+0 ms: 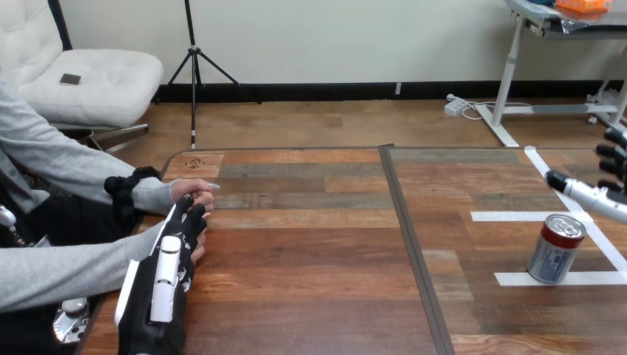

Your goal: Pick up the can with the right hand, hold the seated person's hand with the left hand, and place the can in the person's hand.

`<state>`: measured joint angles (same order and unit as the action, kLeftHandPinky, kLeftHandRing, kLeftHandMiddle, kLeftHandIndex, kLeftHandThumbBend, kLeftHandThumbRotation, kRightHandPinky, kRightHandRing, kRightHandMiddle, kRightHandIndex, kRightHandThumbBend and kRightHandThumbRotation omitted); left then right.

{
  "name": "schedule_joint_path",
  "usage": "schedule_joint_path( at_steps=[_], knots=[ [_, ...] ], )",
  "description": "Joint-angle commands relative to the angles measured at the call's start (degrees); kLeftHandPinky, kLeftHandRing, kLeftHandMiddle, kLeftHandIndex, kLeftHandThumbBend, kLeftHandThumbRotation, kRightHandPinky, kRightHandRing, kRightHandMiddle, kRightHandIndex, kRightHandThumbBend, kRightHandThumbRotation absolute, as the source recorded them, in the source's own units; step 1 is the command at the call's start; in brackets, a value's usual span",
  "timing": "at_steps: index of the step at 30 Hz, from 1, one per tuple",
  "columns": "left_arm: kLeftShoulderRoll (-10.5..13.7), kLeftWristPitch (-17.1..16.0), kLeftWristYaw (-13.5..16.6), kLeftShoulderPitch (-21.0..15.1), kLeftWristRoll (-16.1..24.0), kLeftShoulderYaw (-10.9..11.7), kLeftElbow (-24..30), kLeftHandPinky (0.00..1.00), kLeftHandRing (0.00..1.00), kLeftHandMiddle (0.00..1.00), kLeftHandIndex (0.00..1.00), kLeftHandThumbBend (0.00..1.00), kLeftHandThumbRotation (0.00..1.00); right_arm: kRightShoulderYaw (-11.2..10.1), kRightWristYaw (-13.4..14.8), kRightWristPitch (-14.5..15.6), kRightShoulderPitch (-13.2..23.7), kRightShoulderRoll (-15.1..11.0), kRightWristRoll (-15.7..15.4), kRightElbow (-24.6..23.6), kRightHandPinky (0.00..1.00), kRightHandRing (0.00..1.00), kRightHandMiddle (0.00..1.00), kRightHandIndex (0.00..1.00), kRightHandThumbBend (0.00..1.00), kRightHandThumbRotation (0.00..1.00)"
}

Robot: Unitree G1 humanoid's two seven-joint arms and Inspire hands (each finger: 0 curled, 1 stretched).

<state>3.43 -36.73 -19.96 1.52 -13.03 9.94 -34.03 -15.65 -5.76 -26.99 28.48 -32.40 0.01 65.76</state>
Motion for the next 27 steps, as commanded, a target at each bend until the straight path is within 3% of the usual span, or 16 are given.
schedule_joint_path(
  at_steps=[1, 27],
  knots=[
    [0.6, -0.8, -0.2, -2.6, 0.1, -0.2, 1.3, 1.00, 0.95, 0.93, 0.94, 0.45, 1.00, 0.8, 0.1, 1.0, 2.1, -1.0, -0.3, 0.7, 0.88, 0.93, 0.91, 0.93, 1.00, 0.27],
    [0.9, -0.2, -0.2, -2.6, 0.3, -0.1, 1.6, 1.00, 0.95, 0.93, 0.95, 0.46, 1.00, 2.4, -0.2, 3.0, 0.5, 1.5, -0.5, 1.4, 0.93, 0.94, 0.92, 0.93, 1.00, 0.22]
  ],
)
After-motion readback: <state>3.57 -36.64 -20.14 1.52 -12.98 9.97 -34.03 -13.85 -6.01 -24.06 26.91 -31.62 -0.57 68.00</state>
